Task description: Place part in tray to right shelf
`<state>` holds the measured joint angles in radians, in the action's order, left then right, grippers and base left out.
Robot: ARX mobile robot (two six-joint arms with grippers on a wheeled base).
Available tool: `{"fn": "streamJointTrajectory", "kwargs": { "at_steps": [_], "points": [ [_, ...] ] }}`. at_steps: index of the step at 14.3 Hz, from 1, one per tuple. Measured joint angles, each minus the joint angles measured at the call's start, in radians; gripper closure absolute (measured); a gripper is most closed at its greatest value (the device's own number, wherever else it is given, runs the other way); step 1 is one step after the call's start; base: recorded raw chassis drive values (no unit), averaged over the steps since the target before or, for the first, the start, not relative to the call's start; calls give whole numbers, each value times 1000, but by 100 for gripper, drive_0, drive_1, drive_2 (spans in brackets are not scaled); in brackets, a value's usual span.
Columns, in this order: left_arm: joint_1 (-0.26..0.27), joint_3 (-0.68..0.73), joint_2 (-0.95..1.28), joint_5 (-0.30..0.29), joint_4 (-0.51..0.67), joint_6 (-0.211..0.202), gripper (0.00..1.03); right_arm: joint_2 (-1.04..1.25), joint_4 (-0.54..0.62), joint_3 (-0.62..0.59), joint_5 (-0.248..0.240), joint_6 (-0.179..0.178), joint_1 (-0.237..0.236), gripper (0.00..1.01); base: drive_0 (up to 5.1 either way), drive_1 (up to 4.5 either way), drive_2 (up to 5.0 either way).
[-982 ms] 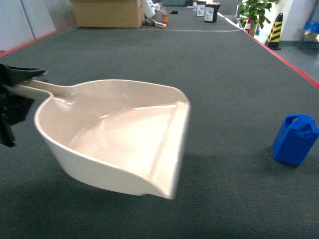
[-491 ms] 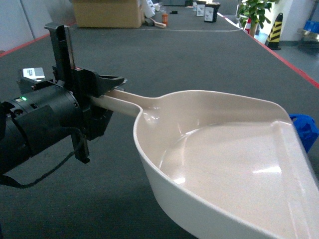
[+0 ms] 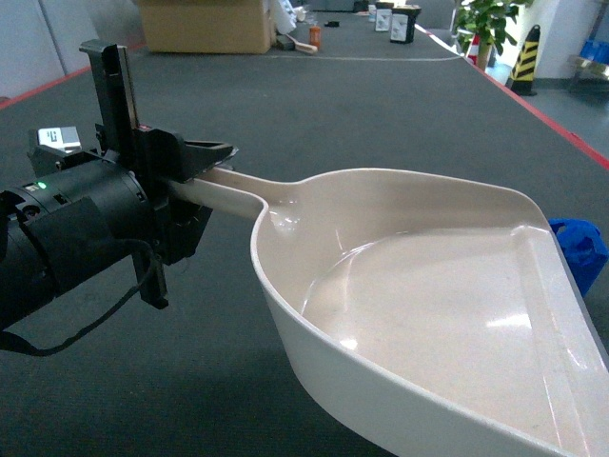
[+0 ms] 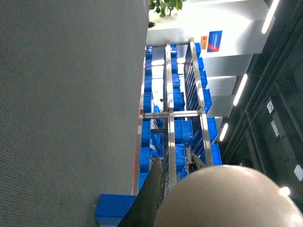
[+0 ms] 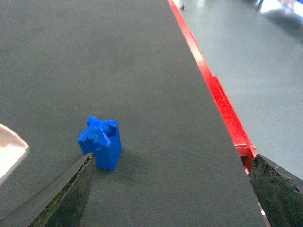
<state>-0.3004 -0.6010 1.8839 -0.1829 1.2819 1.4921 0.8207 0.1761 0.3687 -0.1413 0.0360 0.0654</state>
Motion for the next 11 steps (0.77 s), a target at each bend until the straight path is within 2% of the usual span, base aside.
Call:
{"fn": "streamJointTrajectory", "kwargs": {
  "at_steps": [2, 4, 7, 8, 10, 11],
  "points": [
    [2, 0, 0, 0, -2, -1, 90, 344, -11, 187, 45, -47, -25, 3, 0, 0, 0],
    [2, 0, 0, -1, -1, 0, 90, 602, -67, 391, 51, -108, -56, 3, 0, 0, 0],
    [2, 0, 0, 0, -1, -1, 90, 852, -140, 620, 29, -156, -100, 3, 0, 0, 0],
    [2, 0, 0, 0, -1, -1, 90, 914, -174, 676, 27, -175, -110, 3, 0, 0, 0],
    [2, 0, 0, 0, -1, -1, 90, 1017, -253, 776, -15, -210, -127, 3, 0, 0, 0],
    [2, 0, 0, 0, -1, 0, 90, 1047, -285, 800, -15, -233, -132, 3, 0, 0, 0]
  ]
}}
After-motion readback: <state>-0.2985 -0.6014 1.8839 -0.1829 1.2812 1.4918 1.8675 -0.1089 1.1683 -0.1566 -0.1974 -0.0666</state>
